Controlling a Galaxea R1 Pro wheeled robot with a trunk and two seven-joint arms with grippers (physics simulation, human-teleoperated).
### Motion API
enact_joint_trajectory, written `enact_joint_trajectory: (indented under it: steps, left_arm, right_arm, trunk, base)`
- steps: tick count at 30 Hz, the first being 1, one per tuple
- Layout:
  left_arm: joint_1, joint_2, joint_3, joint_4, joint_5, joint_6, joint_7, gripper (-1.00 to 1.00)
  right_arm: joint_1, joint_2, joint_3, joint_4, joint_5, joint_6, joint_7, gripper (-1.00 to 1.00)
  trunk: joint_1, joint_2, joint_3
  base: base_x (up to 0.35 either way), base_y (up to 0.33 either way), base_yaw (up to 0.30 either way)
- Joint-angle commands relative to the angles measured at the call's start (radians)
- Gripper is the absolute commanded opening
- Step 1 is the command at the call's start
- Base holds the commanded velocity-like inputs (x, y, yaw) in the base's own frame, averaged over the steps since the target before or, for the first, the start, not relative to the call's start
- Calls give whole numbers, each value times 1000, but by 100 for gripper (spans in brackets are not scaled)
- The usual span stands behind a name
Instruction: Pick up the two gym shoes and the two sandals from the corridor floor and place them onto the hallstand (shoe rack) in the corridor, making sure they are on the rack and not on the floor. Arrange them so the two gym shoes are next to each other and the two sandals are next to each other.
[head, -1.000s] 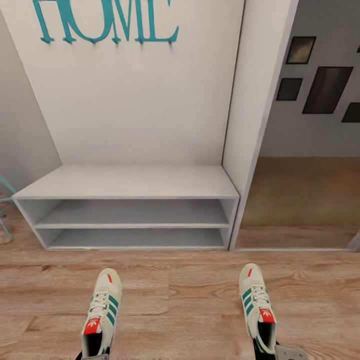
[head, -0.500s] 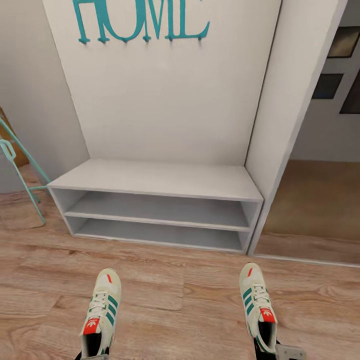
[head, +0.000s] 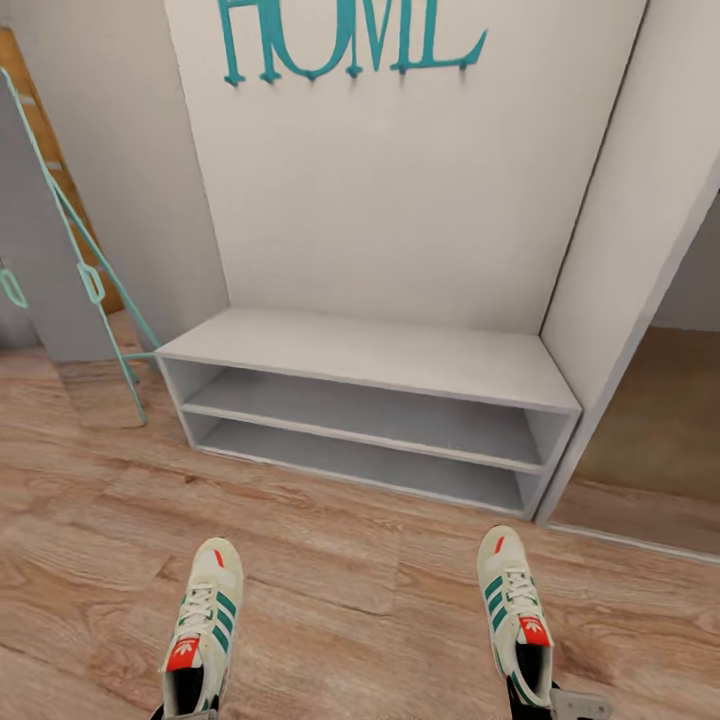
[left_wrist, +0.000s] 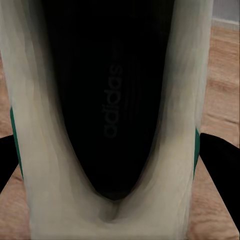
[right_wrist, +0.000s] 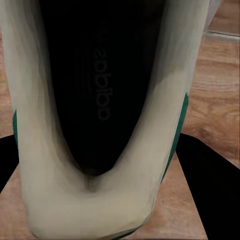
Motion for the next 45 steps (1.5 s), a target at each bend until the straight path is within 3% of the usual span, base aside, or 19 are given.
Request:
enact_joint_trajectory:
  steps: [1, 13, 45]
  left_arm:
    - [0, -2, 7, 3, -5, -2, -9, -100]
    - [0, -1, 9, 17, -2, -2, -9, -100]
    - [0, -1, 12, 17, -2, -1, -9, -100]
  right_arm:
    - [-1, 1, -8, 1, 4, -4, 8, -100]
    - [-1, 1, -8, 1, 4, -4, 8, -100]
    - [-1, 4, -9, 1, 4, -5, 8, -100]
  trunk:
    - [0, 0, -1]
    - [0, 0, -12]
    - [0, 0, -35]
  base:
    - [-208, 103, 269]
    - [-234, 151, 259]
    - [-6, 5, 228]
